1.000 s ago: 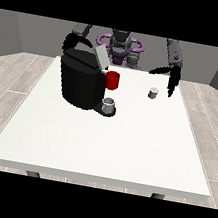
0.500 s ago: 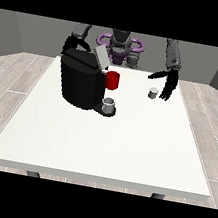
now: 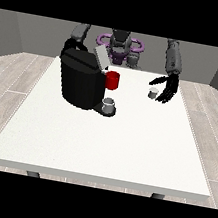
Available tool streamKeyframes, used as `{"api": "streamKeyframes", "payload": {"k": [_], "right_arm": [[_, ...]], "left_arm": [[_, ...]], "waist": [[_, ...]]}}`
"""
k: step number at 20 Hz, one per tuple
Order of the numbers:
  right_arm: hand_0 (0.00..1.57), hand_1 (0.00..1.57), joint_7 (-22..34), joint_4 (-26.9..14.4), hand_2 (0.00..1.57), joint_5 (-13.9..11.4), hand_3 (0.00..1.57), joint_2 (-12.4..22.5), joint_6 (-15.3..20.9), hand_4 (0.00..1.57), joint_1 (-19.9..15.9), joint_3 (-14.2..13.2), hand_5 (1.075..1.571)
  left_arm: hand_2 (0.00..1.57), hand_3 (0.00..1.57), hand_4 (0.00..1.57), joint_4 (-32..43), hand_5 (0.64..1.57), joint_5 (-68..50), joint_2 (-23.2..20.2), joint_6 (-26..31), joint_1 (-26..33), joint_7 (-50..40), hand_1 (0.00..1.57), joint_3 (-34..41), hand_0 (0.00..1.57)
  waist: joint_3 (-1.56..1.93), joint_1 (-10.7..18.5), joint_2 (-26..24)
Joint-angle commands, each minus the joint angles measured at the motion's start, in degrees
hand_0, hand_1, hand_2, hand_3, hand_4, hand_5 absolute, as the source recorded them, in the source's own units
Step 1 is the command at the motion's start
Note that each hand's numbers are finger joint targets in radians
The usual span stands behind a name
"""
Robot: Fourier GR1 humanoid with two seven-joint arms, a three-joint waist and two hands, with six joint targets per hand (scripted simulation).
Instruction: Insert the coffee pod into the coffee machine and close the lid
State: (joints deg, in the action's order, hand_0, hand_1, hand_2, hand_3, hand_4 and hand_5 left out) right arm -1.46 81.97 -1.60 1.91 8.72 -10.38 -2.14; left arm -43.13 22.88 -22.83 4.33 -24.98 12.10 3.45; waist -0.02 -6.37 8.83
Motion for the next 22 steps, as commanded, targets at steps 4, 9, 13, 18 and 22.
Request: {"api": "streamKeyframes", "payload": {"k": [4, 9, 13, 18, 22], "right_arm": [[0.00, 0.00, -0.7, -2.7, 0.00, 2.8, 0.00, 2.1, -1.9, 0.43, -3.8, -3.3, 1.571], [0.00, 0.00, 1.1, -0.3, 0.00, -0.4, 0.00, -1.4, 0.1, 0.52, 0.1, 1.9, 1.571], [0.00, 0.00, -2.4, -0.4, 0.00, 0.5, 0.00, -0.2, -0.7, 0.49, 0.8, 0.3, 1.571], [0.00, 0.00, 1.0, -1.3, 0.00, 2.8, 0.00, 0.7, -1.1, 0.49, -4.9, -1.9, 1.571], [0.00, 0.00, -2.7, -3.0, 0.00, 2.4, 0.00, -0.7, 0.2, 0.52, -3.0, -1.8, 1.571]], "left_arm": [[0.79, 0.53, 0.00, 3.7, 1.571, 5.6, -1.3, -4.7, -2.8, 4.6, 0.65, -1.1, 0.65], [0.85, 0.65, 0.29, 7.2, 1.571, 7.4, 1.7, -10.3, -4.4, 4.6, 0.69, -0.1, 0.69], [0.97, 0.75, 0.38, 10.2, 1.571, 8.9, 0.8, -14.0, -4.2, 8.1, 0.84, 0.8, 0.84], [1.01, 0.78, 0.31, 10.8, 1.571, 13.3, -1.2, -13.6, -6.5, 4.5, 0.90, -1.7, 0.90], [1.29, 1.18, 0.41, 12.2, 1.571, 13.7, -0.7, -15.0, -7.7, 8.1, 1.17, -0.9, 1.17]], "waist": [[0.00, -0.1, 2.5], [-0.01, -1.7, -0.4], [-0.01, -2.3, 1.6], [0.00, -1.8, 2.0], [0.00, -1.9, 3.5]]}}
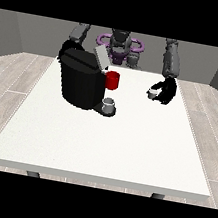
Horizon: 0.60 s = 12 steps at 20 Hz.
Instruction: Insert the coffee pod into the coffee machine and close the lid
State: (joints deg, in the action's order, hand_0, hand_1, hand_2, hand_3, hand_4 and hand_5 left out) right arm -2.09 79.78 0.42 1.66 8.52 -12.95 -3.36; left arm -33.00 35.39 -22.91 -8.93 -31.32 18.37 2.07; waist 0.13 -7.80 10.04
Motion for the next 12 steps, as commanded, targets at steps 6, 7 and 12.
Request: {"api": "streamKeyframes", "payload": {"k": [6, 7, 12], "right_arm": [[0.00, 0.00, -4.1, -6.2, 0.00, 1.0, 0.00, -0.8, -0.1, 0.40, 4.7, -1.5, 1.571], [0.00, 0.00, -2.7, -5.4, 0.00, 0.5, 0.00, -0.3, -0.1, 0.42, 2.2, -0.9, 1.571], [0.00, 0.00, -2.7, -9.3, 0.00, 0.4, 0.00, -1.4, 1.3, 0.44, 3.8, -1.3, 1.571]], "left_arm": [[1.47, 1.41, 0.63, -3.3, 1.571, -0.1, 0.4, 9.4, -1.7, 3.6, 1.48, -2.0, 1.48], [1.45, 1.39, 0.62, -3.2, 1.571, -0.5, 1.4, 6.5, -4.3, 3.3, 1.45, -0.6, 1.45], [1.36, 1.34, 0.56, -7.1, 1.571, 0.2, 2.5, 13.0, -6.2, -1.0, 1.29, -2.7, 1.29]], "waist": [[-0.10, 2.7, -6.5], [-0.13, 1.1, -3.9], [-0.11, 3.3, -8.9]]}}
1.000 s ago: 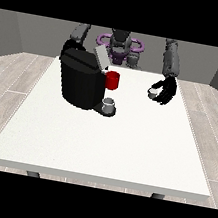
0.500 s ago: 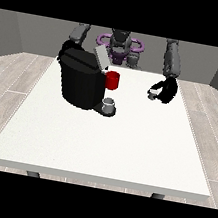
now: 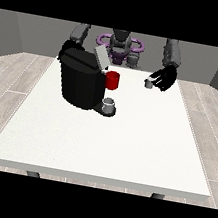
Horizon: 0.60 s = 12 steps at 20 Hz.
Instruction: Insert the coffee pod into the coffee machine and close the lid
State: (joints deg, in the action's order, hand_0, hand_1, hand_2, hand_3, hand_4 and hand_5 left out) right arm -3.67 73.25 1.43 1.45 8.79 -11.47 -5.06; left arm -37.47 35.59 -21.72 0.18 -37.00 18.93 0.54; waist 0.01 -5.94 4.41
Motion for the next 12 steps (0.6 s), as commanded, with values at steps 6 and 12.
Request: {"api": "streamKeyframes", "payload": {"k": [6, 12], "right_arm": [[0.00, 0.00, -4.0, -5.4, 0.00, 0.4, 0.00, -0.7, -0.3, 0.47, -0.2, -0.5, 1.571], [0.00, 0.00, -2.9, -1.3, 0.00, 1.5, 0.00, 1.7, -3.7, 0.49, -4.3, 0.6, 1.571]], "left_arm": [[1.33, 1.29, 0.56, -5.7, 1.571, -1.2, -1.4, 11.0, -8.6, -3.1, 1.25, -0.1, 1.25], [1.33, 1.28, 0.54, -3.2, 1.571, -1.0, -3.2, 6.8, -13.7, -5.6, 1.25, 4.2, 1.25]], "waist": [[0.02, 1.0, -1.8], [-0.01, -4.9, 3.8]]}}
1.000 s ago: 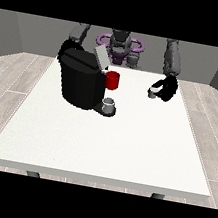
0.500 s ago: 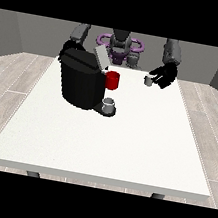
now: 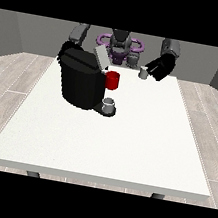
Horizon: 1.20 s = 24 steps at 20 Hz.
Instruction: Insert the coffee pod into the coffee machine and close the lid
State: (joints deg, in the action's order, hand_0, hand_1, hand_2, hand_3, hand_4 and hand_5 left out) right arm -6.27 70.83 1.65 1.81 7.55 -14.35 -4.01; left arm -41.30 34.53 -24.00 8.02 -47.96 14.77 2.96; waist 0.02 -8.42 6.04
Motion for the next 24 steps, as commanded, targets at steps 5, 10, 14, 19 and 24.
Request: {"api": "streamKeyframes", "payload": {"k": [5, 10, 14, 19, 24], "right_arm": [[0.00, 0.00, 3.9, 3.9, 0.00, 0.0, 0.00, -0.5, -0.8, 0.50, -3.7, 2.3, 1.571], [0.00, 0.00, 4.3, 6.3, 0.00, 0.4, 0.00, -1.7, 2.0, 0.52, -1.8, 8.8, 1.571], [0.00, 0.00, 4.3, 6.6, 0.00, -0.6, 0.00, 0.2, -0.1, 0.49, -4.9, 4.1, 1.571], [0.00, 0.00, 6.4, 8.9, 0.00, -0.9, 0.00, -0.5, 1.5, 0.51, -4.4, 4.5, 1.571], [0.00, 0.00, 5.4, 10.4, 0.00, -2.4, 0.00, -0.8, 2.3, 0.52, -6.0, 5.5, 1.571]], "left_arm": [[1.22, 1.23, 0.52, 1.2, 1.571, 0.3, -2.6, 0.5, -9.0, -5.1, 1.07, 3.1, 1.07], [1.25, 1.19, 0.49, 3.5, 1.571, -0.1, -2.7, 1.1, -14.1, -10.5, 1.21, 5.0, 1.21], [1.32, 1.26, 0.49, 2.7, 1.571, 0.1, -4.0, 0.9, -15.4, -6.9, 1.26, 5.1, 1.26], [1.31, 1.24, 0.51, 3.8, 1.571, 1.1, -2.8, 0.2, -15.8, -7.9, 1.26, 4.5, 1.26], [1.33, 1.24, 0.49, 4.8, 1.571, 0.9, -3.1, -2.2, -17.8, -6.9, 1.31, 6.0, 1.31]], "waist": [[-0.03, -5.5, 1.6], [-0.02, -8.4, 2.5], [-0.02, -8.3, 5.7], [-0.02, -9.1, 5.2], [-0.03, -10.4, 9.4]]}}
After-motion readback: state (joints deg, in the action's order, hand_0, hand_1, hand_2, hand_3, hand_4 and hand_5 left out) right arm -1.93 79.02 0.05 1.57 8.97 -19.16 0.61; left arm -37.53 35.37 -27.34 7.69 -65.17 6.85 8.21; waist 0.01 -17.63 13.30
